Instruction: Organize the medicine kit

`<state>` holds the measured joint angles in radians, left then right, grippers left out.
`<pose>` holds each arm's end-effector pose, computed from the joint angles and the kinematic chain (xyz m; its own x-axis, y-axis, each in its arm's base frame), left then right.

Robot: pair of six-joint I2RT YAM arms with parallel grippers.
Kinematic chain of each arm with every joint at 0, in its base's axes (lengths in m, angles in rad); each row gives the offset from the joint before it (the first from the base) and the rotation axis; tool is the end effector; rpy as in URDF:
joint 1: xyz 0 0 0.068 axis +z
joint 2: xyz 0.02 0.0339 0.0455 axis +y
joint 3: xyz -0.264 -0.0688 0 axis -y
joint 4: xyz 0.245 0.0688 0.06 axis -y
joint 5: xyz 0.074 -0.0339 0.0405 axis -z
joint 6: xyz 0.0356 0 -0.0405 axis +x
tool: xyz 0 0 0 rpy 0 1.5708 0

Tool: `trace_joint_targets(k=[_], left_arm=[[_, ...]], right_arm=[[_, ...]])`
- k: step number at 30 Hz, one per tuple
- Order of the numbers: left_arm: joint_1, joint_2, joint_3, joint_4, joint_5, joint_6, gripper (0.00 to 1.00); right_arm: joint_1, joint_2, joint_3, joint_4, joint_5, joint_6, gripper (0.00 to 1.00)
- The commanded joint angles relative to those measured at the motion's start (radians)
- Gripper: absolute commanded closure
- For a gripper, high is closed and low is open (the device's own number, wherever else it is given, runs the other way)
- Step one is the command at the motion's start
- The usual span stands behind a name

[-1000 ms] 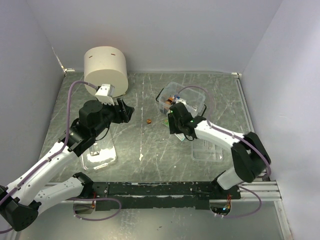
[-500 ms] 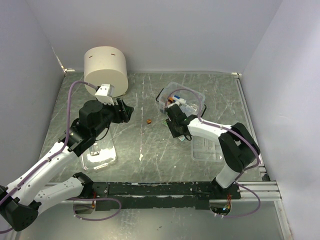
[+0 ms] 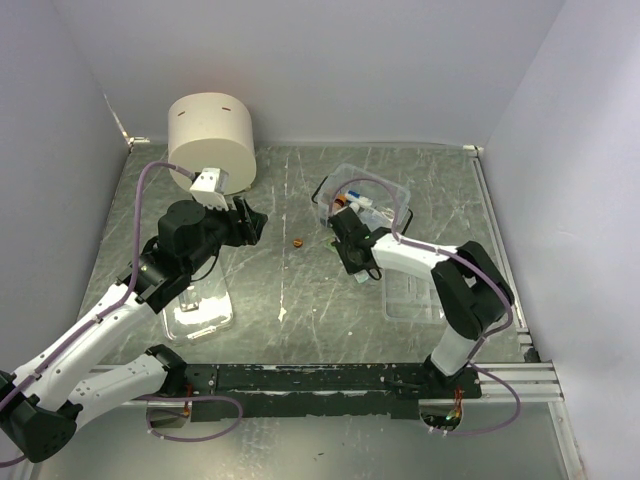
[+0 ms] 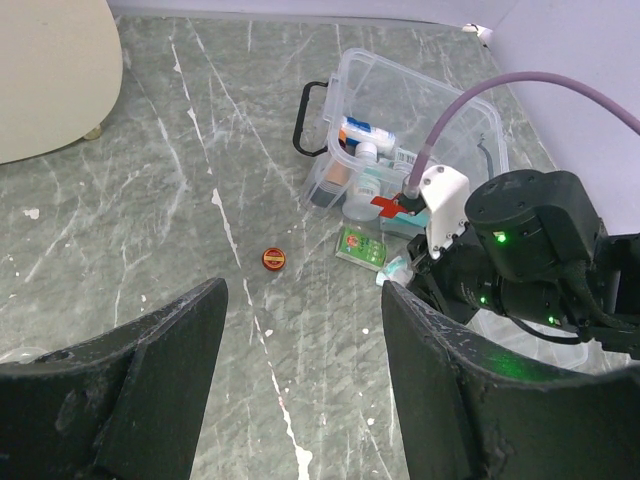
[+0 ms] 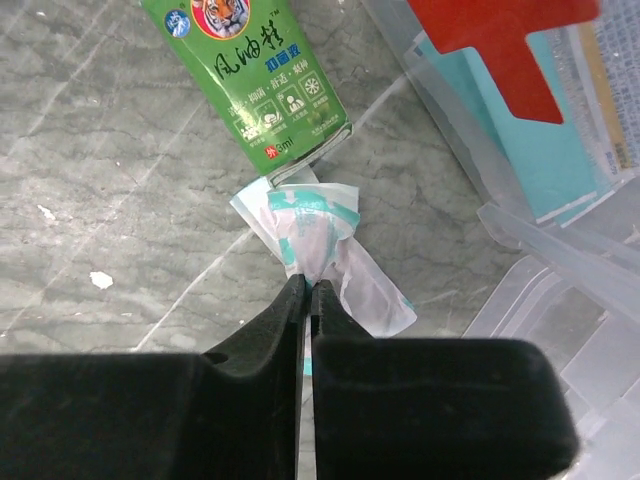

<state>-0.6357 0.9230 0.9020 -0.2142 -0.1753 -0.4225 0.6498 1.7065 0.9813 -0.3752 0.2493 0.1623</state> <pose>0.1750 -0.1214 0.3534 -0.3548 -0.2400 -0.9036 0.3319 0.8712 -0.3617 0.2665 0.1915 0.1608 -0.7808 -0.3966 -0.4828 -0.3761 0.9154 -0.1438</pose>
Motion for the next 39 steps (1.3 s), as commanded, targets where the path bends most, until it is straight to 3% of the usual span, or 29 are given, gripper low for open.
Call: trace_joint_targets(k=[1, 14, 20, 25, 30, 39], left_arm=[[0.002, -0.006, 0.011, 0.010, -0.009, 0.011, 0.27], [0.003, -0.019, 0.007, 0.007, -0.016, 0.009, 0.27], [0.002, -0.019, 0.004, 0.016, -0.007, 0.004, 0.27], [0.002, -0.021, 0.002, 0.019, -0.002, -0.001, 0.27], [0.002, -0.023, -0.007, 0.032, 0.001, -0.012, 0.27], [0.001, -0.032, -0.008, 0.026, -0.001, -0.012, 0.27]], right_arm=[[0.002, -0.063, 0.015, 0.001, -0.008, 0.039, 1.00], [0.002, -0.250, -0.046, 0.051, -0.045, 0.144, 1.00], [0.000, -0.428, -0.118, 0.000, 0.125, 0.263, 1.00], [-0.008, -0.545, -0.157, -0.143, 0.295, 0.485, 1.00], [-0.036, -0.609, -0.209, -0.281, 0.370, 0.666, 1.00], [-0.252, -0.629, -0.274, -0.188, 0.223, 0.526, 1.00]])
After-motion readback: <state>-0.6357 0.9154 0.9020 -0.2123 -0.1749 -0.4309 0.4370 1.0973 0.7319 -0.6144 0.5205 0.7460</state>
